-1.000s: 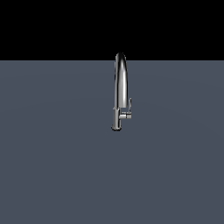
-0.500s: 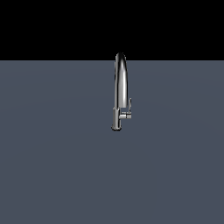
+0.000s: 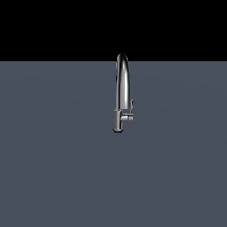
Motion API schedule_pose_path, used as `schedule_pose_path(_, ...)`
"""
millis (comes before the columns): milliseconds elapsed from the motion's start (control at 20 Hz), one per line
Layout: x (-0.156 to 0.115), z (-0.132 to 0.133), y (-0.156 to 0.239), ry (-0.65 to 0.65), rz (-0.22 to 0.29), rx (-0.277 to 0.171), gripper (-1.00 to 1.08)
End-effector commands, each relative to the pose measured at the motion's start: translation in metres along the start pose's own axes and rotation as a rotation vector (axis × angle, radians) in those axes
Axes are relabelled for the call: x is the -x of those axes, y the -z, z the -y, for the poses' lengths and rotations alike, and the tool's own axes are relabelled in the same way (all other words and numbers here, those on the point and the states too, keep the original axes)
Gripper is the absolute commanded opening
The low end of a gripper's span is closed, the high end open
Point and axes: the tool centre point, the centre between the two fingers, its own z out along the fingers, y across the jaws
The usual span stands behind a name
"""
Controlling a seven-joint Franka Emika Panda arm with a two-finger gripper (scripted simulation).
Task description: Turn on the faucet by rotating a designated handle.
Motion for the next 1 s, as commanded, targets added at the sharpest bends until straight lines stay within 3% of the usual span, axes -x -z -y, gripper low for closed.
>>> schedule_pose_path(0, -0.015, -0.001, -0.003, -0.035, 0.034, -0.031, -1.00)
schedule_pose_path(950, -0.128, -0.021, -0.043, -0.306, 0.305, -0.282, -1.00)
